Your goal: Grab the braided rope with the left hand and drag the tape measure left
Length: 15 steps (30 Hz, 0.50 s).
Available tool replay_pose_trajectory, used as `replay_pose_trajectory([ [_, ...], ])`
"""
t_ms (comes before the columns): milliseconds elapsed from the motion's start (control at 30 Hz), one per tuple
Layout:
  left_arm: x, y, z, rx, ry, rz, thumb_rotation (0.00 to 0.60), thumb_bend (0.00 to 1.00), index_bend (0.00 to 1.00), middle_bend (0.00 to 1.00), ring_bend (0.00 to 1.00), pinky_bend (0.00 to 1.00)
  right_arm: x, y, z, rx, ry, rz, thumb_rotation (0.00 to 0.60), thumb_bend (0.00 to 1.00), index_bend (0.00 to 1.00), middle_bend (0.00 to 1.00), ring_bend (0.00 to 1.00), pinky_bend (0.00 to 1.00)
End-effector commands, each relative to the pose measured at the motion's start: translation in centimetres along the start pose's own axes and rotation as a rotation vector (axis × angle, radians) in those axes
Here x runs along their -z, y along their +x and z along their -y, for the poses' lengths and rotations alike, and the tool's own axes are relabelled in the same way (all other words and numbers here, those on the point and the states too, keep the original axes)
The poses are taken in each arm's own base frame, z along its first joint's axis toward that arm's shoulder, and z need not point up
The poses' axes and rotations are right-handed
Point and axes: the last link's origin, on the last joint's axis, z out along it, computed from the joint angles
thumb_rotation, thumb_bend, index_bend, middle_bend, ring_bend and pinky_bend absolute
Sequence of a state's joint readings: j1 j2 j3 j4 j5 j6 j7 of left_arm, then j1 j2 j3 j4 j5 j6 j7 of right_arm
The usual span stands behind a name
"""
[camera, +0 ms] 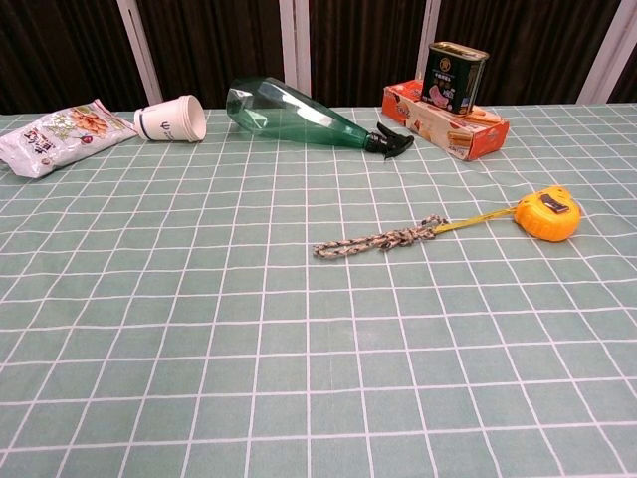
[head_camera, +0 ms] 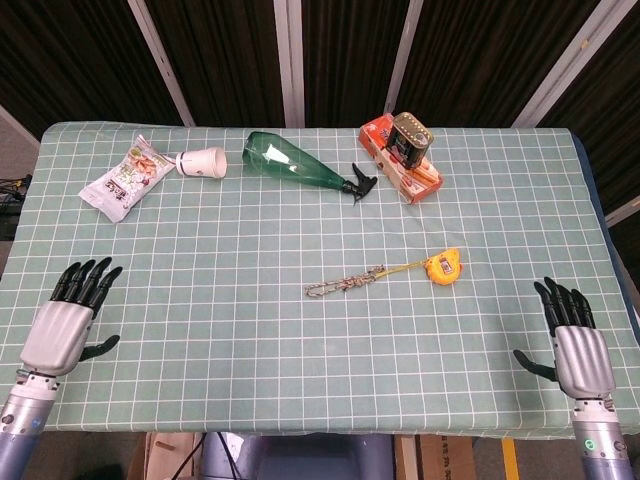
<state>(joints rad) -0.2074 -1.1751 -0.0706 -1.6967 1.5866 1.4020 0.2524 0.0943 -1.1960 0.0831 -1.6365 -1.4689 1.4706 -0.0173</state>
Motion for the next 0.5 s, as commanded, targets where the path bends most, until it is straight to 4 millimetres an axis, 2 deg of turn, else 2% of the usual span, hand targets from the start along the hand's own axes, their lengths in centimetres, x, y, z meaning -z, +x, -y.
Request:
replay_pose_trajectory([
  [33, -2.6, 0.7, -1.3, -0.006, -0.051, 0.014, 0.600, 0.05, 0.01, 0.00, 0.00, 0.00, 0.0, 0.0, 0.0, -0.010, -0.007, 0.003, 0.600, 0.18, 0.00, 0.00, 0.00, 0.00],
  [333, -9.6, 1.2, -7.1, -0.015, -0.188, 0.065, 0.600, 0.09, 0.11, 0.00, 0.00, 0.00, -0.3, 0.1, -0.5, -0.031, -0.036, 0.014, 0.600, 0.18, 0.00, 0.00, 0.00, 0.00],
  [500, -13.0, 0.9, -10.8, -0.015, -0.260, 0.100, 0.600, 0.12, 0.22, 0.00, 0.00, 0.00, -0.4, 0.2, -0.9, -0.050, -0.059, 0.018, 0.600, 0.18, 0.00, 0.00, 0.00, 0.00],
])
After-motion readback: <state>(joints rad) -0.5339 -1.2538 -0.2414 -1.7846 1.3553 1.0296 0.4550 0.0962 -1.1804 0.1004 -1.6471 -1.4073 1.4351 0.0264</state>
